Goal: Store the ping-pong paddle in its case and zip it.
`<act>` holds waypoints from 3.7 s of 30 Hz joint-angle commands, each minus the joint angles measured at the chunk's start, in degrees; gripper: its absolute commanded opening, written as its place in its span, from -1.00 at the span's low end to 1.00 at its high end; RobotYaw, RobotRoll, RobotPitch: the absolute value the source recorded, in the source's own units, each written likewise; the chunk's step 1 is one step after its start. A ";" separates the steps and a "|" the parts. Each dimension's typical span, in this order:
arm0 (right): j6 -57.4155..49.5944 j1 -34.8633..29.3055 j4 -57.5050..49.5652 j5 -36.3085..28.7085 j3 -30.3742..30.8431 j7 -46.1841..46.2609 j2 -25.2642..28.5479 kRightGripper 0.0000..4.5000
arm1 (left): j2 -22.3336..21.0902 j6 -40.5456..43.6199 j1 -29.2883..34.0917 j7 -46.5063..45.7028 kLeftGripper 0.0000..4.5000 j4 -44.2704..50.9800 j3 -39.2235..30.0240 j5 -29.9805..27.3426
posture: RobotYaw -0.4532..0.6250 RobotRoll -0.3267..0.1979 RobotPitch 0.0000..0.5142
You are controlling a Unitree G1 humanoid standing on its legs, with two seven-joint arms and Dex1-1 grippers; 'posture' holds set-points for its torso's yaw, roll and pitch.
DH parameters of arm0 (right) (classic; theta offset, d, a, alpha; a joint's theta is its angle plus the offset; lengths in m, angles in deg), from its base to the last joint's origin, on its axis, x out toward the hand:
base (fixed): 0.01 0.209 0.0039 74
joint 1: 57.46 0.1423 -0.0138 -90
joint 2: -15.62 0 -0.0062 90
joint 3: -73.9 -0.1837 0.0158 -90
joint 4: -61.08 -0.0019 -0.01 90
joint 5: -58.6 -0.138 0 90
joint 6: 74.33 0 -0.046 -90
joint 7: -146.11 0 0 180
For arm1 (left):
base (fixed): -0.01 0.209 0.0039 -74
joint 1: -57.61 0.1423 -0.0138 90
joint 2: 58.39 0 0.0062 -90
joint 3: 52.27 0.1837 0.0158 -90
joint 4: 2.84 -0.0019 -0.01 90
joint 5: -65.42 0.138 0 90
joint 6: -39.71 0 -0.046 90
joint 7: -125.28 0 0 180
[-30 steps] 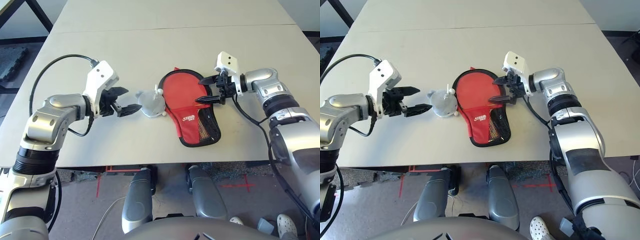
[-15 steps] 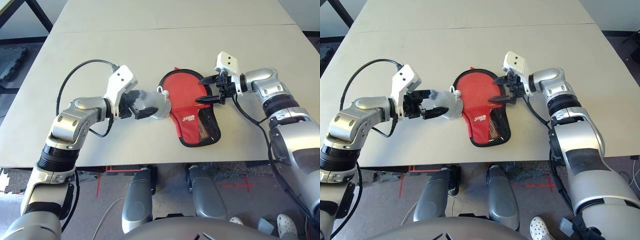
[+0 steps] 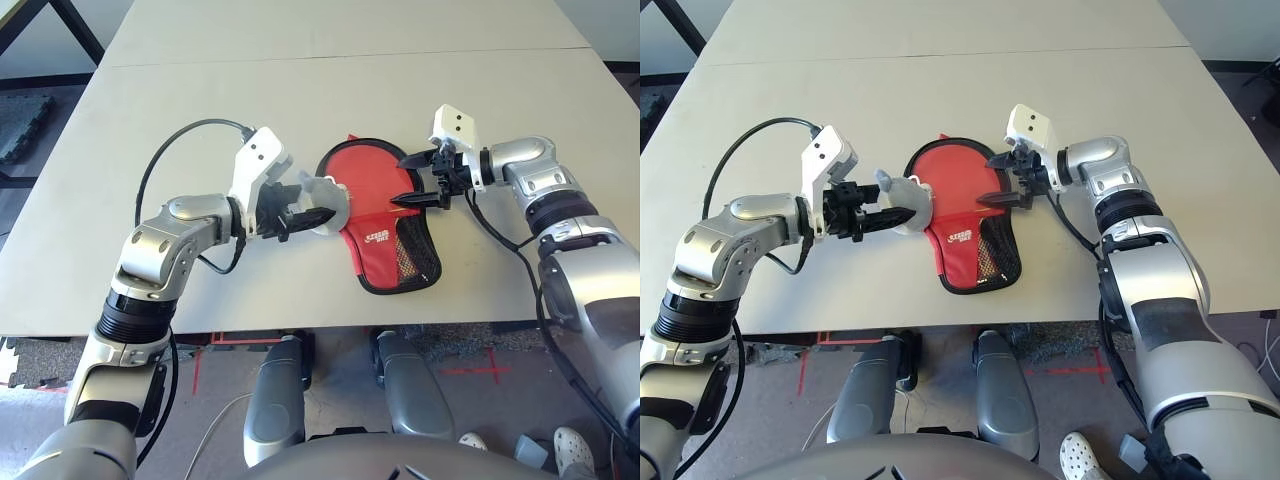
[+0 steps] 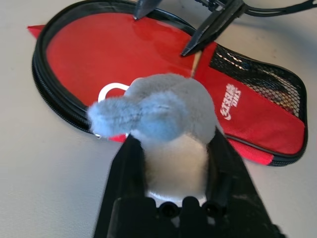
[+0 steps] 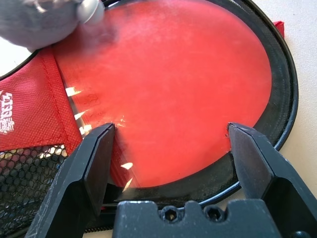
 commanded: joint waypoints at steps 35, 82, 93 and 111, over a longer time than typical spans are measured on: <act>-0.60 -5.25 -2.68 2.63 1.40 -0.52 0.00 1.00 | 8.83 -37.24 -36.34 -7.83 -0.86 -63.82 4.75 27.09 | -0.19 0.25 -0.10; -4.17 -11.25 -10.68 1.27 1.88 0.49 0.51 1.00 | 41.61 -57.06 -51.20 -25.69 0.64 -86.49 -3.44 30.98 | -0.34 0.25 -0.05; -3.52 -10.72 -9.63 1.42 2.13 1.12 0.04 1.00 | 33.60 -56.59 -54.41 -22.46 0.99 -84.99 -5.90 30.10 | -0.29 0.25 -0.07; -2.42 -10.10 -8.01 1.55 2.03 1.57 -0.18 1.00 | 16.08 -36.36 -29.17 5.48 0.99 -43.99 -1.67 23.65 | -0.21 0.25 -0.10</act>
